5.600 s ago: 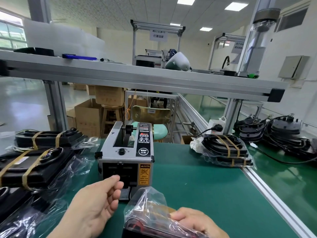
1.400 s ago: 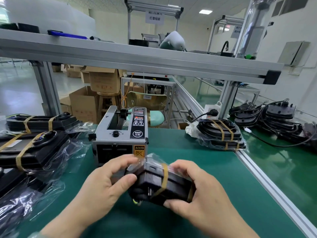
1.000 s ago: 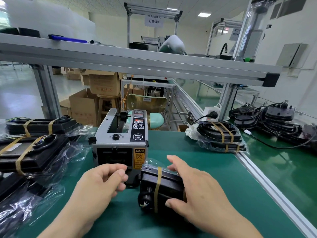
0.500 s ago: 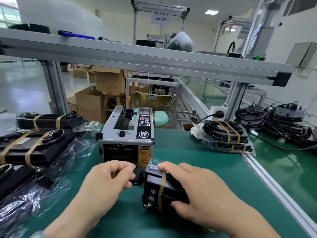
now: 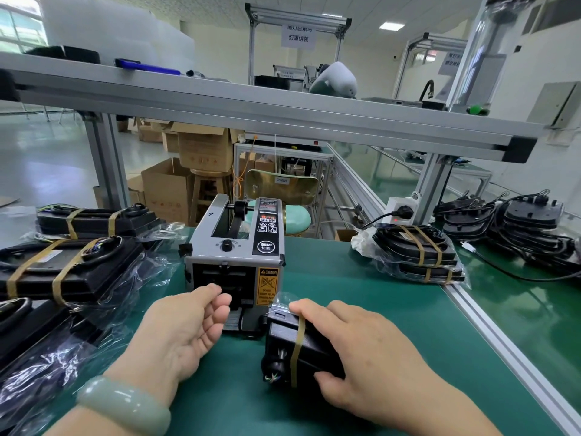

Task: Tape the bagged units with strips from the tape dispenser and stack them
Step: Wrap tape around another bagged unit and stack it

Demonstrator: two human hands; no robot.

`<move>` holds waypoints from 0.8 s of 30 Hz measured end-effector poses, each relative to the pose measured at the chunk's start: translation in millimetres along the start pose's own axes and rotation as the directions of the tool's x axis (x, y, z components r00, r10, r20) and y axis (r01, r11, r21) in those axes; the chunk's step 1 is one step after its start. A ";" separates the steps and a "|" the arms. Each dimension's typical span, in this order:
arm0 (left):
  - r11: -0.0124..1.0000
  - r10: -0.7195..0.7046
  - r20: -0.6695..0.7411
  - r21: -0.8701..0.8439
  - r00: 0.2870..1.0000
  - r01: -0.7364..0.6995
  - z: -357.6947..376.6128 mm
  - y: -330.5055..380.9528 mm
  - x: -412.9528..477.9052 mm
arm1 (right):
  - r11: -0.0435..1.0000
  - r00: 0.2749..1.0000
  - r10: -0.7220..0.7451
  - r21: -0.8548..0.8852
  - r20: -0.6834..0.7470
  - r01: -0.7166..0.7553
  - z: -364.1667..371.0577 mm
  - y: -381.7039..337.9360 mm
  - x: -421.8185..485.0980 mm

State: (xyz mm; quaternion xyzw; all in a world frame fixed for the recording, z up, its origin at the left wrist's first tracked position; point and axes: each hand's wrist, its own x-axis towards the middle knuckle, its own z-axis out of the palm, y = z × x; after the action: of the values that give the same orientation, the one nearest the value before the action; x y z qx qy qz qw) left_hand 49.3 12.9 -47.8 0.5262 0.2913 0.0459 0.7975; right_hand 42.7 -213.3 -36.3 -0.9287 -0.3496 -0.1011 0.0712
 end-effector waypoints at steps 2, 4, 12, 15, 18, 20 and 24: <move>1.000 0.002 -0.006 -0.021 1.000 -0.002 3.1 1.2 1.7 | 1.000 1.000 -0.001 0.000 -0.001 0.001 0.6 -0.5 -0.2; 0.999 0.011 -0.012 -0.035 1.000 -0.012 6.2 2.2 3.1 | 1.000 1.000 0.002 0.003 -0.004 -0.002 1.0 -1.2 -0.5; 0.998 0.002 -0.007 -0.068 1.000 -0.003 7.8 3.4 4.2 | 1.000 1.000 0.007 0.000 -0.013 -0.007 1.9 -0.9 -0.7; 0.996 -0.038 0.017 -0.080 0.999 0.040 8.6 5.5 3.6 | 1.000 1.000 0.005 -0.007 -0.011 -0.006 2.0 -1.2 -1.2; 0.992 -0.066 0.042 -0.101 0.997 0.070 10.6 8.4 4.4 | 1.000 1.000 0.006 -0.014 -0.013 -0.006 1.9 -1.8 -1.8; 0.991 -0.080 0.057 -0.107 0.995 0.086 12.2 9.3 4.5 | 1.000 1.000 0.005 -0.018 -0.012 -0.005 1.6 -2.3 -2.1; 0.990 -0.100 0.069 -0.098 0.993 0.106 12.3 8.2 4.2 | 1.000 1.000 0.004 -0.016 -0.007 -0.004 1.0 -3.4 -1.9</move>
State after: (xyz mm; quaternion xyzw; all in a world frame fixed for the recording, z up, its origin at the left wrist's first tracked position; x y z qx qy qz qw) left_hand 61.0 8.1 -39.1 0.4706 0.2896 0.0025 0.8335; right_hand 39.1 -211.8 -37.5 -0.9296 -0.3468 -0.1067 0.0654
